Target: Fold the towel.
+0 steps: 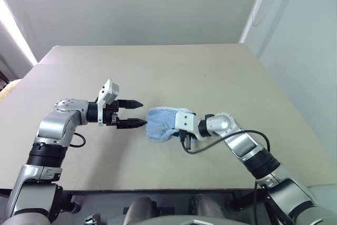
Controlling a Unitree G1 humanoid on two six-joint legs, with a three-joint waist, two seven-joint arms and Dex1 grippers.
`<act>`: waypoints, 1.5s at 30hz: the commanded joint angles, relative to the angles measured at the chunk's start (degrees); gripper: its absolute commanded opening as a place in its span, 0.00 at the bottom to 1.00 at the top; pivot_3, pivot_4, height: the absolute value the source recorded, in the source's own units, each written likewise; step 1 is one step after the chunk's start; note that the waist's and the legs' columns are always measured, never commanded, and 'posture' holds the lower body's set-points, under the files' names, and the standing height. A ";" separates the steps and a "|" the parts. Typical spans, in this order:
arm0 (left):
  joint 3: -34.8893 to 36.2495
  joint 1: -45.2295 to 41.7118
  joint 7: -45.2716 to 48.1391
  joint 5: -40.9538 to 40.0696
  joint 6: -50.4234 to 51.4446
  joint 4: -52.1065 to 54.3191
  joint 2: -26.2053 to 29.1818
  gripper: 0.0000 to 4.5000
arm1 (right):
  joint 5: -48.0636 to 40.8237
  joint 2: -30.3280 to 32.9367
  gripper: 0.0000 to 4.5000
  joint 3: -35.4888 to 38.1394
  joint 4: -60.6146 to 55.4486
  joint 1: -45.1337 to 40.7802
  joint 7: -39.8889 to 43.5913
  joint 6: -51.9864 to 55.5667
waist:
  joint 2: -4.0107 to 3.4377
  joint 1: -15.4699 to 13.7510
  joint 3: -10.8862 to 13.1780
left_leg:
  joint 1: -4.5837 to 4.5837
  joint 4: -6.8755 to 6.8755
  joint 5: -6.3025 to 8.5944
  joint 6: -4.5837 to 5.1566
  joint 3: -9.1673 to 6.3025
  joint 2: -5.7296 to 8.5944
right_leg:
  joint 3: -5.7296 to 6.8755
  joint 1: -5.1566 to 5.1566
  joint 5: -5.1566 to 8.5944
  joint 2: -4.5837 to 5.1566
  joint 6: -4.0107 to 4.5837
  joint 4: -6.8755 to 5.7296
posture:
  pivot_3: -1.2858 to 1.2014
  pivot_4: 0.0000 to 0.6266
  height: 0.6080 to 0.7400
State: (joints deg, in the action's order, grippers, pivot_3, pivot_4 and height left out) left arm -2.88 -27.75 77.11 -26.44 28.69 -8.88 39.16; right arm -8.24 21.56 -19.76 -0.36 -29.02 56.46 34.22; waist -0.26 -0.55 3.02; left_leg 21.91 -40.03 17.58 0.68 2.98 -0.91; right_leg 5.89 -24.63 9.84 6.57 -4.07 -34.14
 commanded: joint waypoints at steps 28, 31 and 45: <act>-0.04 -2.43 0.48 2.55 -4.38 -4.24 -1.32 1.00 | -0.24 17.16 0.00 9.87 -3.24 9.39 -6.66 -12.23 | -0.08 1.28 0.13 | 0.47 0.08 -0.01 0.03 0.09 0.17 | -0.04 -0.44 0.01 -0.01 -0.06 0.06 | 0.52 0.00 0.89; -0.01 -2.20 0.47 2.74 -4.53 -4.09 -1.02 1.00 | 1.75 17.87 0.00 7.18 -2.94 11.52 -5.11 -15.41 | -0.06 1.18 0.14 | 0.43 -0.02 -0.01 0.03 0.10 0.12 | -0.07 -0.38 0.02 0.01 -0.03 0.06 | 0.52 0.00 0.89; 0.29 -2.19 0.79 2.65 -4.07 -4.56 -0.89 1.00 | -5.57 18.40 0.57 13.04 -6.92 11.41 -2.02 -5.10 | 0.05 1.06 0.21 | 0.42 0.00 0.00 0.02 0.07 0.10 | -0.06 -0.35 0.02 0.02 -0.02 0.08 | 0.52 0.00 0.89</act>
State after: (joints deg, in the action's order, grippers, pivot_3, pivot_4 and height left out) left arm -3.38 -29.43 77.55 -23.49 25.33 -14.38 37.73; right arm -10.79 40.29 -9.65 -4.11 -16.40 54.17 27.13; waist -0.21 0.51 3.23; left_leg 22.33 -40.02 17.58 0.71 3.05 -0.81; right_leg 5.83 -24.98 9.86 6.59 -4.09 -34.06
